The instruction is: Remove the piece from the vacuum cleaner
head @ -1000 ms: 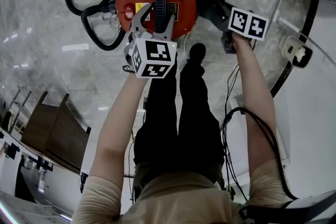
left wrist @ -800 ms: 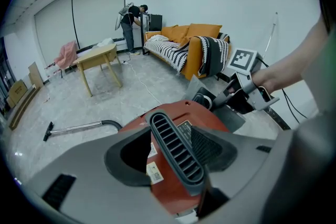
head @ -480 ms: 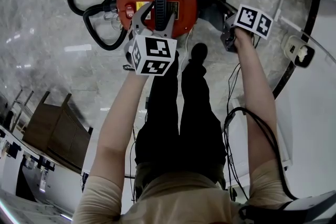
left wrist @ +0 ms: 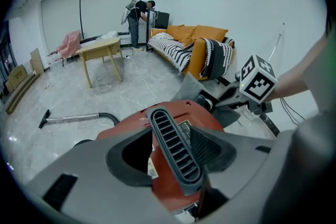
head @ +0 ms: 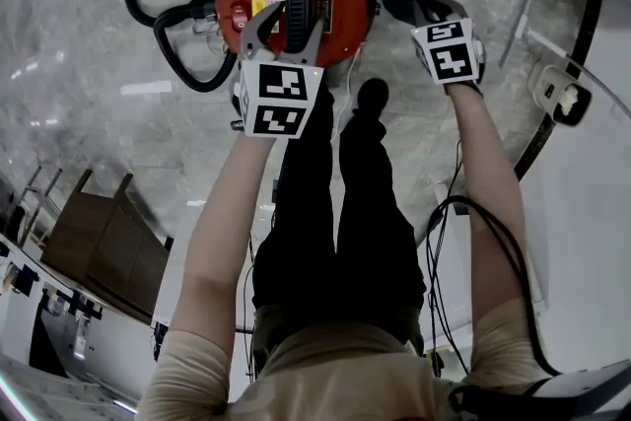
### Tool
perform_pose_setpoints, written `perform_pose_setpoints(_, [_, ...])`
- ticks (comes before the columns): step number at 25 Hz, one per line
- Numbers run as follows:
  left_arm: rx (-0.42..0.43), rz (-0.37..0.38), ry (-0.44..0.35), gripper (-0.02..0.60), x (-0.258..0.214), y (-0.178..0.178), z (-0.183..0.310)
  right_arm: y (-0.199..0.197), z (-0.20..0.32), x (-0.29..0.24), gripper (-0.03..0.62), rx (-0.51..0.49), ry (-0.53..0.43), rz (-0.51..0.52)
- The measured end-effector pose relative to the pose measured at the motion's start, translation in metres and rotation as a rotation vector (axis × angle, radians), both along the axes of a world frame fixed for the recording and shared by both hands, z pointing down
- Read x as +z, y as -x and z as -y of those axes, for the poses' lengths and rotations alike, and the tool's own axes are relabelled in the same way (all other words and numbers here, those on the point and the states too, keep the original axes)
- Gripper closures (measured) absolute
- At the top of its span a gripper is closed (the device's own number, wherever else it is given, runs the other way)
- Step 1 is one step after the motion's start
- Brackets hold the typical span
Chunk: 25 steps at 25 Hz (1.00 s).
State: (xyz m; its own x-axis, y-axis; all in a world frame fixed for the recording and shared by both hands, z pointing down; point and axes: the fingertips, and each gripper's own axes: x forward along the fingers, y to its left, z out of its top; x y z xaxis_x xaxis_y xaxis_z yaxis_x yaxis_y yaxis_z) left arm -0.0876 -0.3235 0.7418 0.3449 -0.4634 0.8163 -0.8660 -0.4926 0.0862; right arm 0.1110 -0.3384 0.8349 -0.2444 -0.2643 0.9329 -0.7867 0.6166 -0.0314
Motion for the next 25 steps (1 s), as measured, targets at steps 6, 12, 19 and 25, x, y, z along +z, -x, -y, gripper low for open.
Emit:
perform_pose_setpoints(6, [-0.007,0.001,-0.006,0.354,0.0003,-0.0004,0.0003,-0.0034,0.0018,0.0008,0.559,0.112,-0.021,0.042])
perform_pose_setpoints(12, [-0.009,0.002,-0.001,0.354,0.0008,0.0001,0.0000,-0.0053,0.0052,-0.0004,0.559,0.614,0.137,0.344])
perform_pose_setpoints(19, [-0.013,0.004,-0.007,0.356,0.0005,-0.0002,0.0005,-0.0066,0.0045,0.0012,0.557,0.686,0.220,0.434])
perform_pose_setpoints(25, [-0.013,0.007,-0.004,0.356,0.0010,-0.0003,0.0001,-0.0072,0.0031,0.0033,0.557,0.794,0.306,0.525])
